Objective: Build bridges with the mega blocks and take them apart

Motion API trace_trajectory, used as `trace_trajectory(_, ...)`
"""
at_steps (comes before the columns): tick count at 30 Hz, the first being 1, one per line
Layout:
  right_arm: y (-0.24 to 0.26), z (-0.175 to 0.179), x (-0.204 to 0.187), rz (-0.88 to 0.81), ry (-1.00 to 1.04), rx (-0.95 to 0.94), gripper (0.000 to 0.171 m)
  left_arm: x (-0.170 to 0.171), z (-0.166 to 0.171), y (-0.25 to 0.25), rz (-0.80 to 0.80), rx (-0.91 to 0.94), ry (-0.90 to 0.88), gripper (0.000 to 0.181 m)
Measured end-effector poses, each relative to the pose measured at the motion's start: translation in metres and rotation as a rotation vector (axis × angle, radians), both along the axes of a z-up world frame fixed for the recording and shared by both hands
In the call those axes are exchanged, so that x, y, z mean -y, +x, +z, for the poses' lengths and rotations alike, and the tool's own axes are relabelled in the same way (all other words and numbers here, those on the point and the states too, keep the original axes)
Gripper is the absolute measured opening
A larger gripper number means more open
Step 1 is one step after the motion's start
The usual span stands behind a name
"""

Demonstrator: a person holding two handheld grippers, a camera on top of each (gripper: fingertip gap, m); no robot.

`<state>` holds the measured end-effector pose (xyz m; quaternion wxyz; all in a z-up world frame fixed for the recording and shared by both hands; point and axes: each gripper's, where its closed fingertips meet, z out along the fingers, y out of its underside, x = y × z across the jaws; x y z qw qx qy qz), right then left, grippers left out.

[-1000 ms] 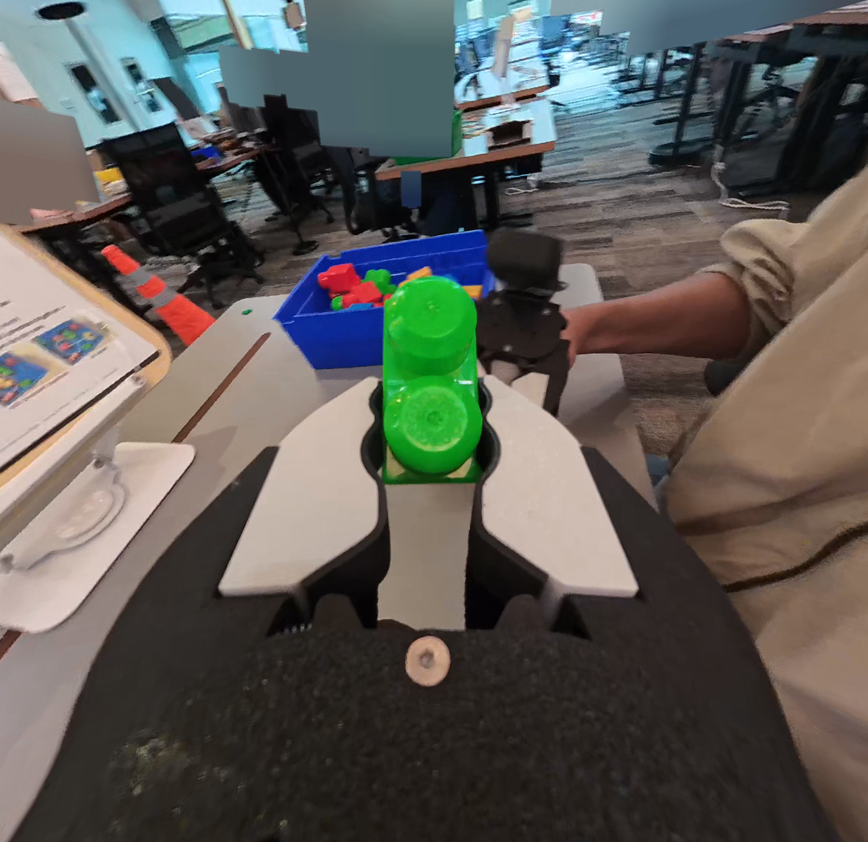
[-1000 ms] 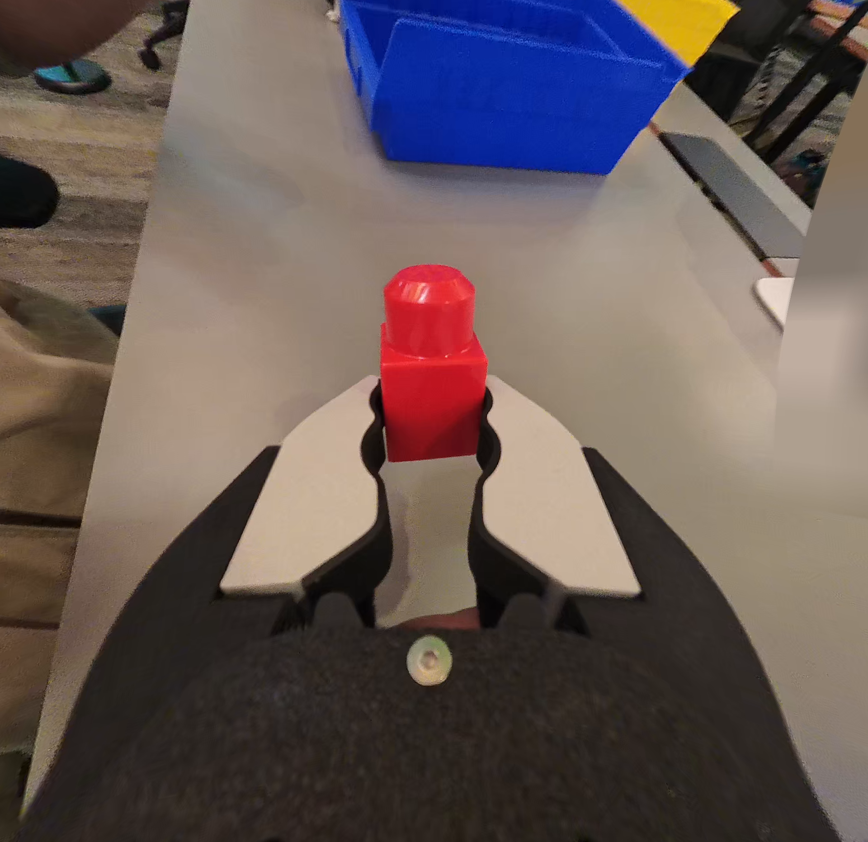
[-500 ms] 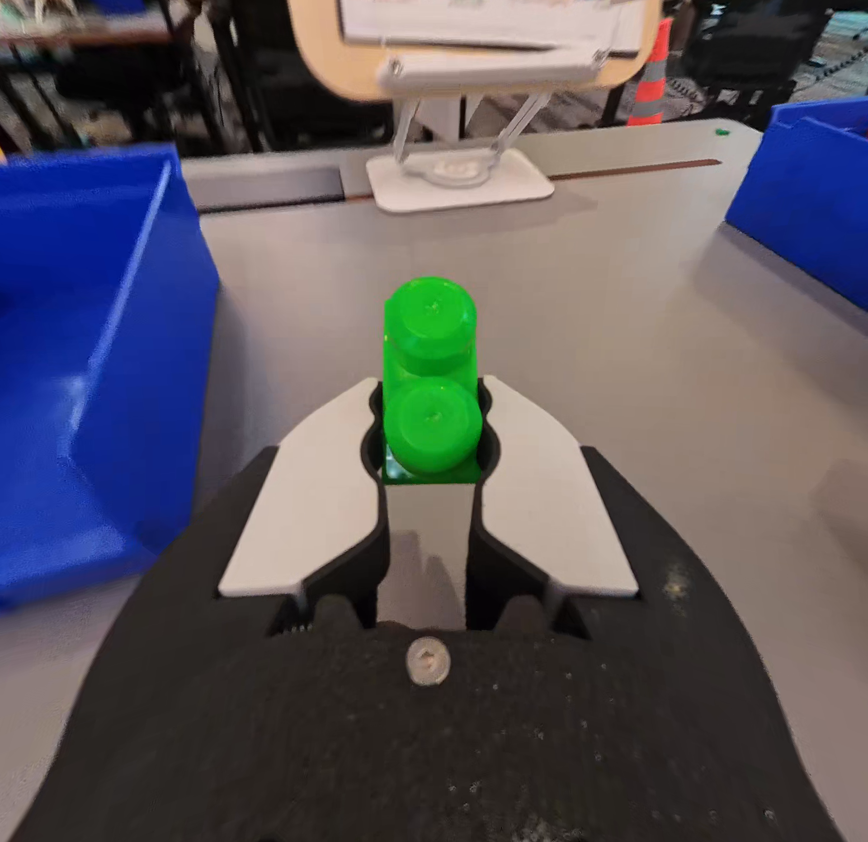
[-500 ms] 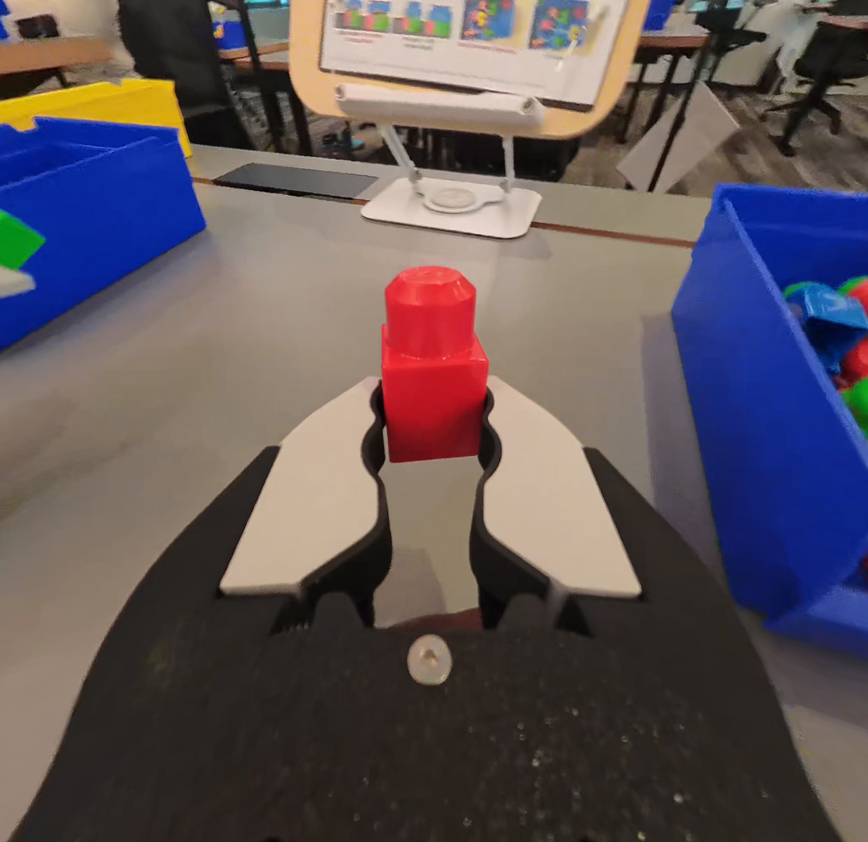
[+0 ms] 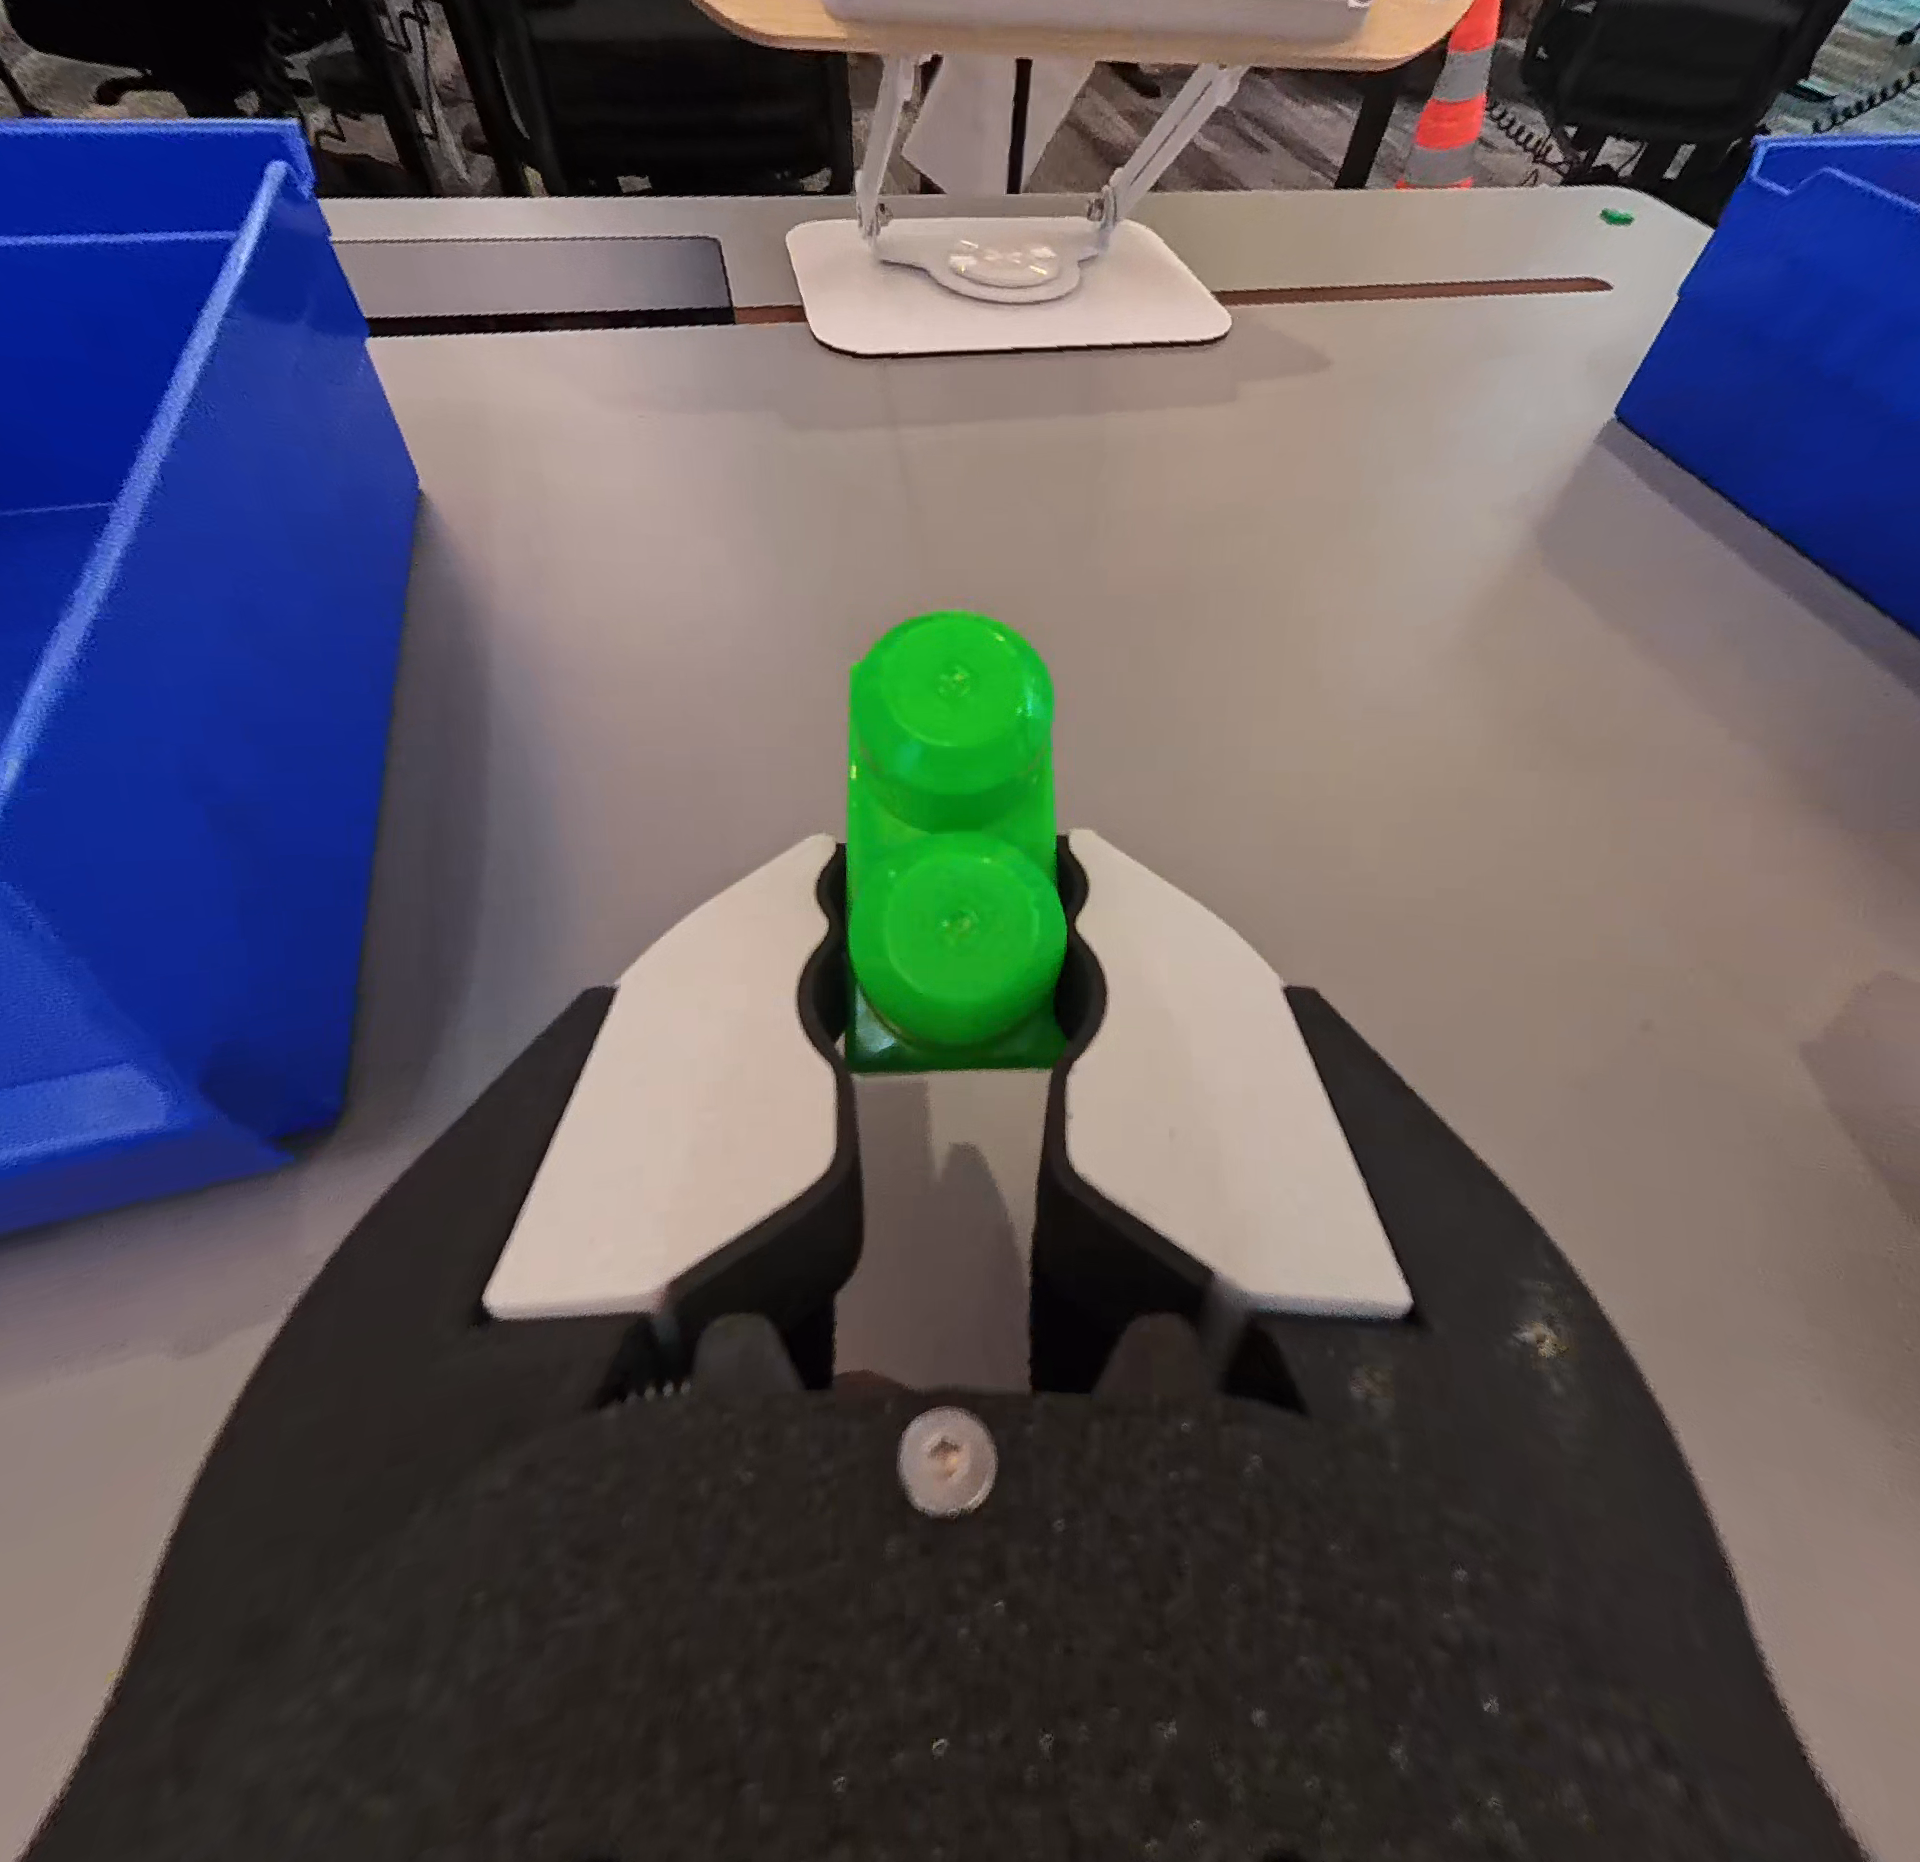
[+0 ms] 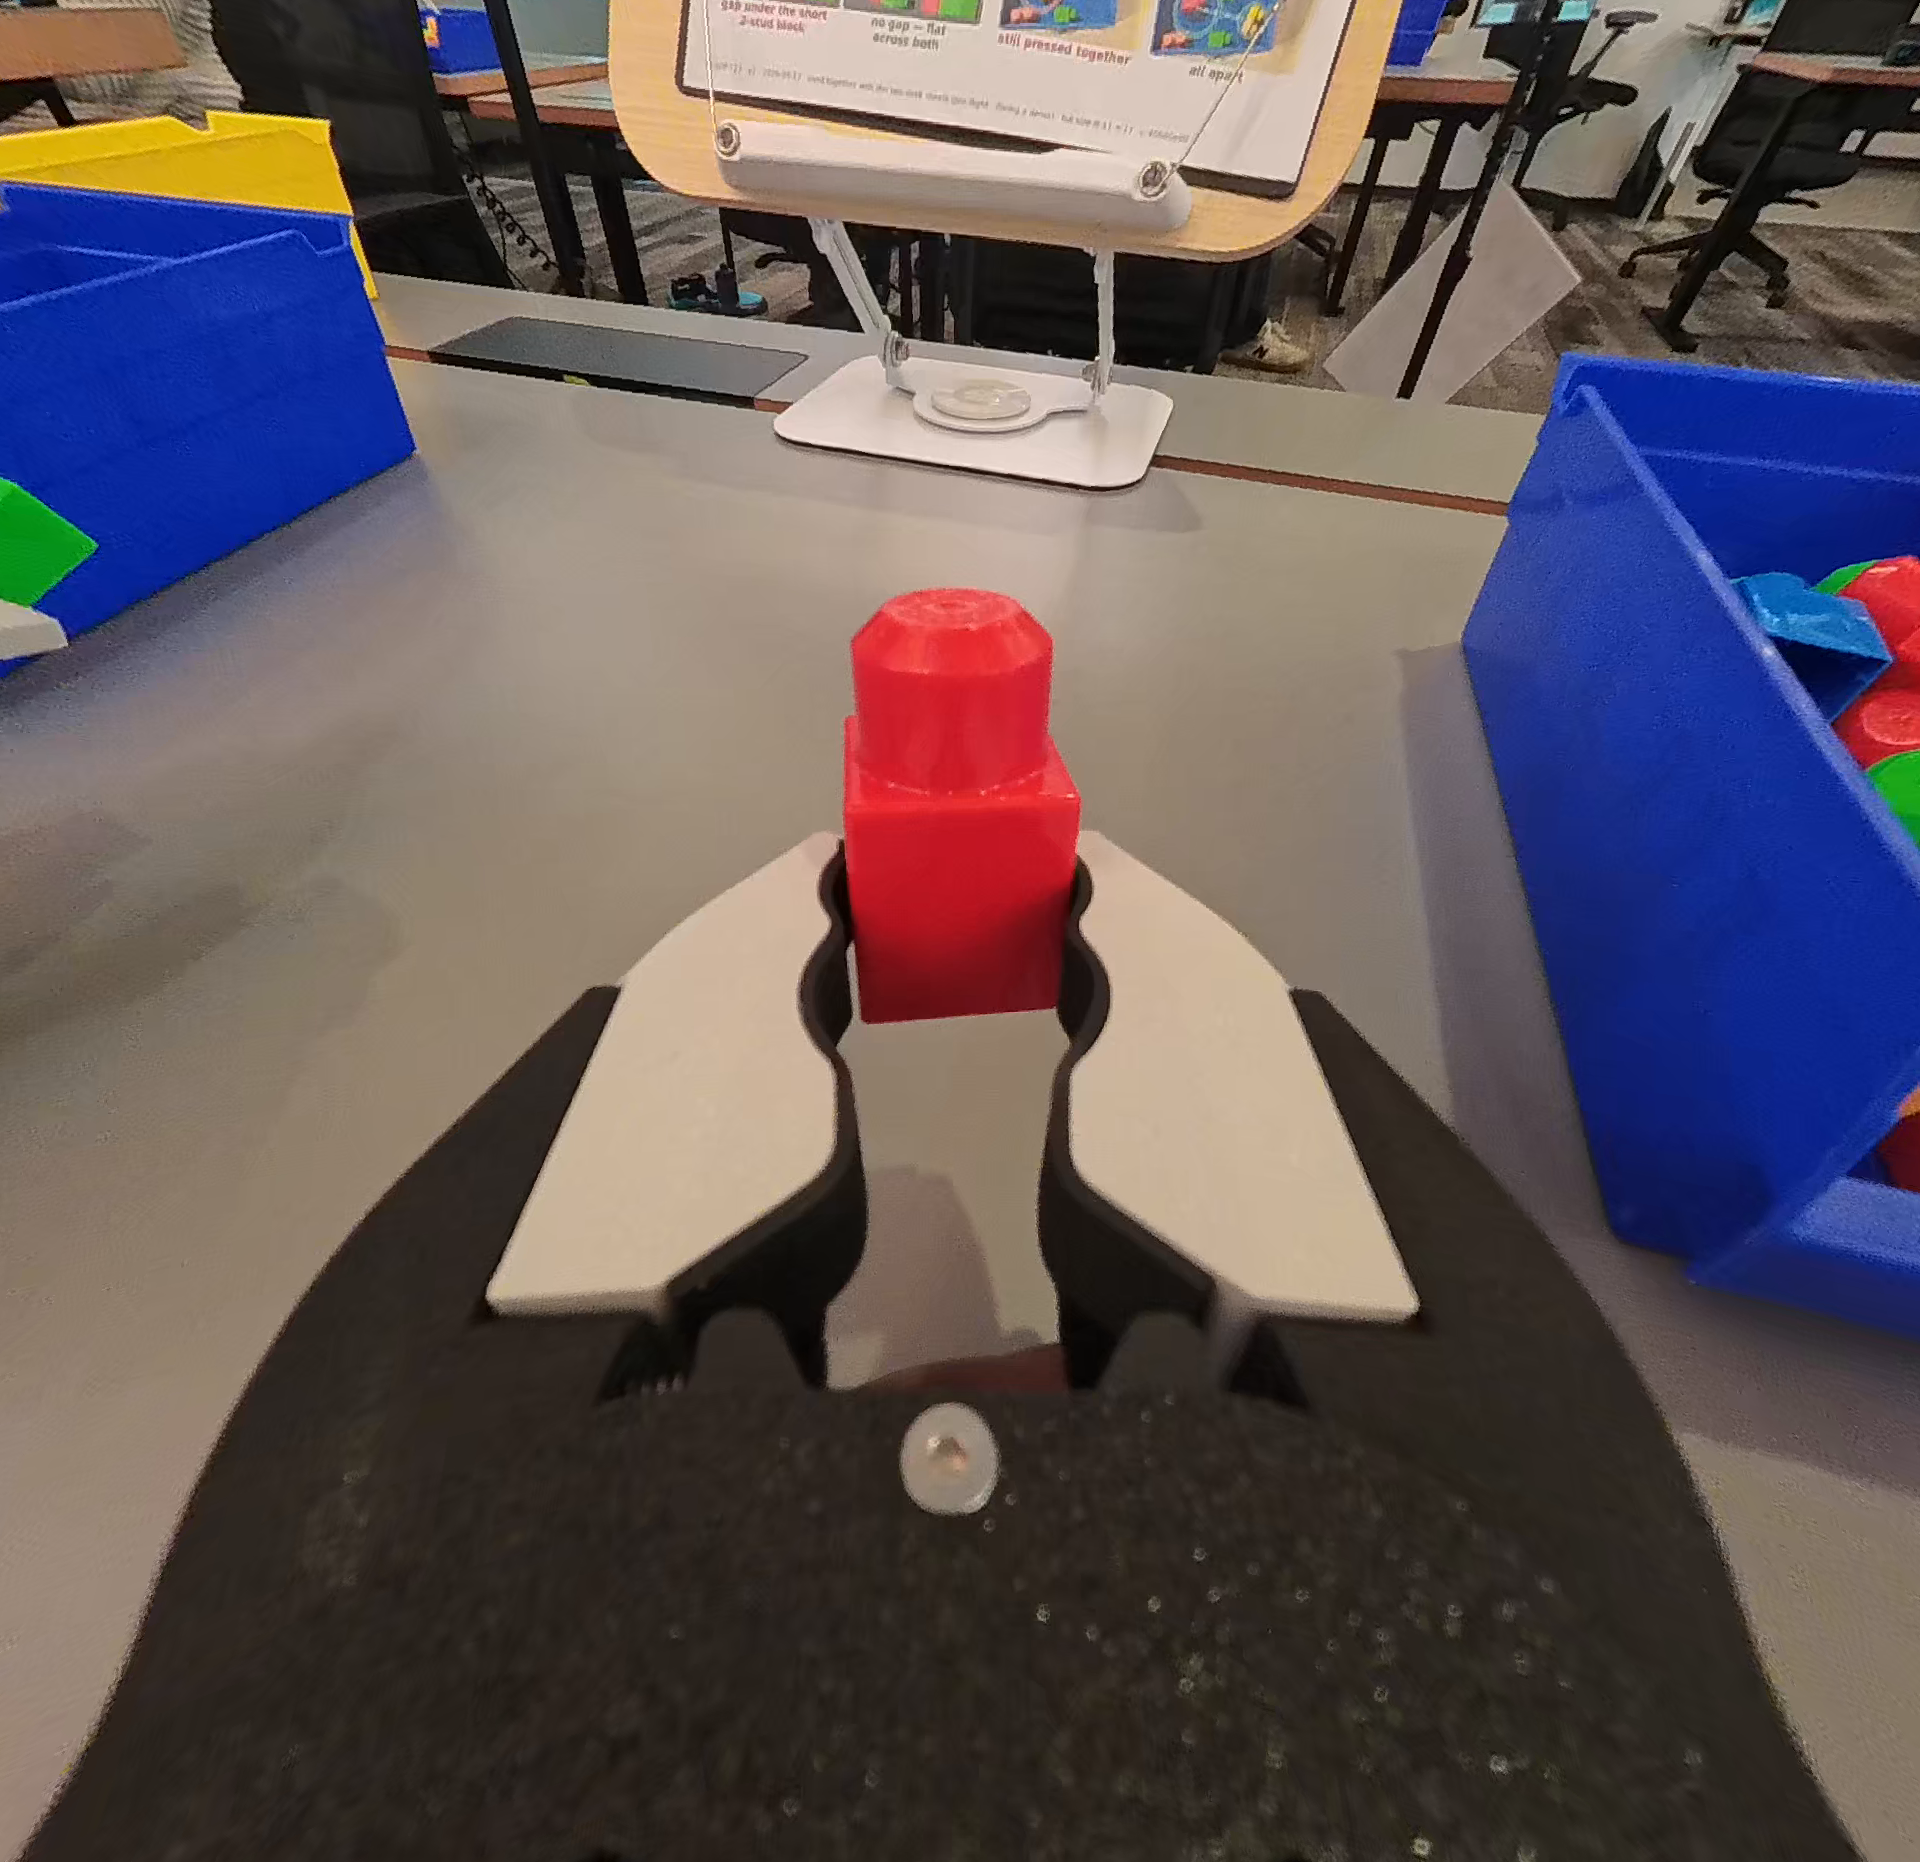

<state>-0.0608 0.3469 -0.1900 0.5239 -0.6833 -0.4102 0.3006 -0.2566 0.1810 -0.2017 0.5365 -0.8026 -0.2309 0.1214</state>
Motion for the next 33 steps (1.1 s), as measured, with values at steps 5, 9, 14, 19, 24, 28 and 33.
trace_trajectory(5,0.028,0.038,-0.046,-0.082,0.044,-0.028,0.037,-0.002,-0.002,0.005,-0.026,0.011,0.001,0.036)
trace_trajectory(9,0.071,0.086,-0.138,-0.198,0.097,-0.008,0.036,-0.003,-0.003,0.008,-0.046,0.013,0.002,0.036)
trace_trajectory(14,0.099,0.071,-0.261,-0.27,-0.028,0.119,0.036,-0.004,-0.005,0.013,-0.069,0.025,0.002,0.036)
trace_trajectory(19,0.089,0.005,-0.294,-0.167,-0.307,0.337,0.037,-0.004,-0.004,0.016,-0.082,0.021,0.002,0.036)
trace_trajectory(24,0.086,-0.026,-0.287,-0.163,-0.329,0.532,0.037,-0.003,-0.003,0.016,-0.084,0.007,0.001,0.036)
trace_trajectory(28,0.091,-0.029,-0.29,-0.207,-0.293,0.606,0.06,-0.003,-0.006,0.018,-0.097,0.024,-0.001,0.036)
trace_trajectory(33,0.09,0.009,-0.286,-0.205,-0.197,0.538,0.064,-0.003,-0.005,0.019,-0.104,0.027,-0.002,0.036)
